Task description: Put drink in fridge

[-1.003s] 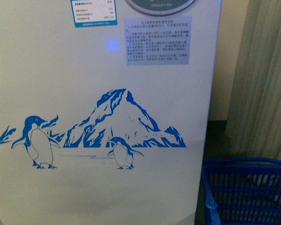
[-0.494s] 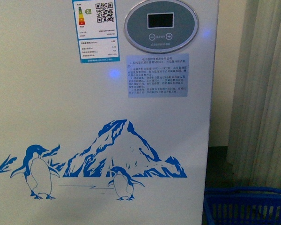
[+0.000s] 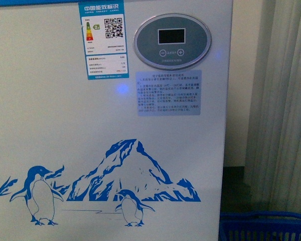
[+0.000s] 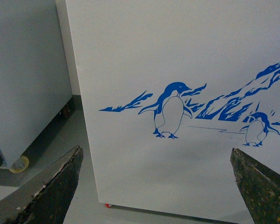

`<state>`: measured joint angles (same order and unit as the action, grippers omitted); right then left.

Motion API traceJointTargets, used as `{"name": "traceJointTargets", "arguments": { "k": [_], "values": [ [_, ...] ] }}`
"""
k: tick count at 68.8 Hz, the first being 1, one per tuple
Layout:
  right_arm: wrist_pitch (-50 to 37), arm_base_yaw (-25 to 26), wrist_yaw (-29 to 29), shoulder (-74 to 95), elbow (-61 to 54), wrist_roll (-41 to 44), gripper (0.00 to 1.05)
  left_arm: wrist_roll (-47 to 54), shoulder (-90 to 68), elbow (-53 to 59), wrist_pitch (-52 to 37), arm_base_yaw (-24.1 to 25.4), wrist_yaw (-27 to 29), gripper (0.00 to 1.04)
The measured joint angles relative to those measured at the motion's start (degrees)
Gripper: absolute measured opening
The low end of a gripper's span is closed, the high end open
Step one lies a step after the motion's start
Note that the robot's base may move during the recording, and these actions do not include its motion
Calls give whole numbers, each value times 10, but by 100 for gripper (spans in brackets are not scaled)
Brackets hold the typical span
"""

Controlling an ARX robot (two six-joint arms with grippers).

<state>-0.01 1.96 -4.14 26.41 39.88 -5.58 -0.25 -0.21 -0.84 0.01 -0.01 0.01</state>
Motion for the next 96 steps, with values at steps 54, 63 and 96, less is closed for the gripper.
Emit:
{"name": "traceJointTargets", "arguments": {
  "k": [54,63,96],
  "values": [
    [0,0,-1,1,-12,0,40,0,0,0,0,0,0,97],
    [0,0,-1,0,-12,0,40,0,0,0,0,0,0,97],
    [0,0,-1,0,-12,0,40,0,0,0,0,0,0,97]
  ]
}}
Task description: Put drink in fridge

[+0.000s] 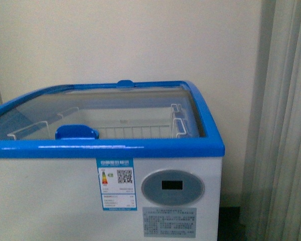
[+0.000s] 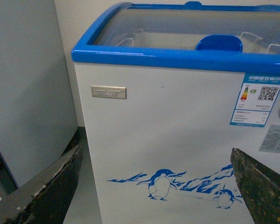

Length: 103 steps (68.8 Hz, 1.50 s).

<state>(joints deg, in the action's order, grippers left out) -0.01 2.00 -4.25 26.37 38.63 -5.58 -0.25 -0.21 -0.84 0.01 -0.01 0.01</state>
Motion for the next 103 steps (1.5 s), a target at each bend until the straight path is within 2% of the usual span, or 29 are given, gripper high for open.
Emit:
{"name": "traceJointTargets", "arguments": {
  "k": [19,26,30,38,44,47,54,57,64,69,74,86,93,103],
  "values": [
    [-1,0,0,0,0,0,40,0,0,0,0,0,0,97],
    [-1,0,-1,0,0,0,40,-68,-50,-32,82,8,-52,97],
    [-1,0,0,0,0,0,40,-105,-103,-39,81,8,-69,97],
    [-1,0,0,0,0,0,40,-97,-267,-50,-85,30,-109,97],
    [-1,0,0,0,0,0,40,-30,-446,-103,-271,46,-155,97],
    [-1,0,0,0,0,0,40,10,-511,-132,-332,46,-180,97],
    [-1,0,0,0,0,0,40,79,-609,-188,-405,43,-227,97],
    [-1,0,0,0,0,0,40,154,-680,-243,-420,39,-270,97],
    [-1,0,0,0,0,0,40,308,-798,-372,-365,24,-358,97],
    [-1,0,0,0,0,0,40,369,-833,-423,-322,17,-387,97],
    [-1,0,0,0,0,0,40,472,-871,-485,-250,12,-415,97],
    [-1,0,0,0,0,0,40,690,-946,-594,-84,7,-426,97],
    [-1,0,0,0,0,0,40,782,-978,-638,-6,5,-419,97],
    [-1,0,0,0,0,0,40,833,-1003,-678,19,1,-418,97]
  ]
}}
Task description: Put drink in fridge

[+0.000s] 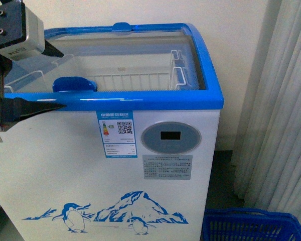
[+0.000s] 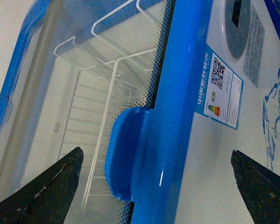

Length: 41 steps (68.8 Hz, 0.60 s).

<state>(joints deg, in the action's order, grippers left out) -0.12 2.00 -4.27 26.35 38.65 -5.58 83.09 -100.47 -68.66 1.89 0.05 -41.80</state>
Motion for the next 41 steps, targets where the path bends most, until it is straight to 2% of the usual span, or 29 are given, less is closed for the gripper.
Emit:
{"name": "traceJointTargets", "arguments": {
  "k": [41],
  "values": [
    [0,0,0,0,0,0,40,8,-40,-108,63,-20,7,97]
  ]
}}
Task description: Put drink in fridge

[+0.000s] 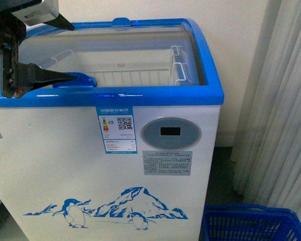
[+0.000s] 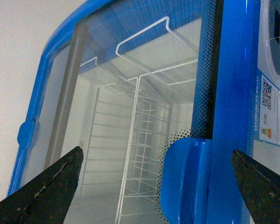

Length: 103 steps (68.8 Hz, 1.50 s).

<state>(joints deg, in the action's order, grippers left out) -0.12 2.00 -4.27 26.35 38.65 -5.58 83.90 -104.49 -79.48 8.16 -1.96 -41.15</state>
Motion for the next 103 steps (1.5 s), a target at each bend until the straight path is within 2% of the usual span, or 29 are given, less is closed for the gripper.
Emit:
{"name": "traceJointTargets", "arguments": {
  "k": [30,44,54,68,81,83,95,103],
  "values": [
    [0,0,0,0,0,0,40,18,-77,-70,-10,-2,22,97],
    [0,0,0,0,0,0,40,-3,-158,-178,-22,-2,10,97],
    [0,0,0,0,0,0,40,-22,-219,-273,-64,-5,55,97],
    [0,0,0,0,0,0,40,-38,-301,-409,-55,-10,85,97],
    [0,0,0,0,0,0,40,-49,-407,-592,-28,-26,157,97],
    [0,0,0,0,0,0,40,-54,-443,-654,-7,-30,172,97],
    [0,0,0,0,0,0,40,-71,-493,-742,2,-39,191,97],
    [0,0,2,0,0,0,40,-95,-534,-796,-32,-46,238,97]
  ]
}}
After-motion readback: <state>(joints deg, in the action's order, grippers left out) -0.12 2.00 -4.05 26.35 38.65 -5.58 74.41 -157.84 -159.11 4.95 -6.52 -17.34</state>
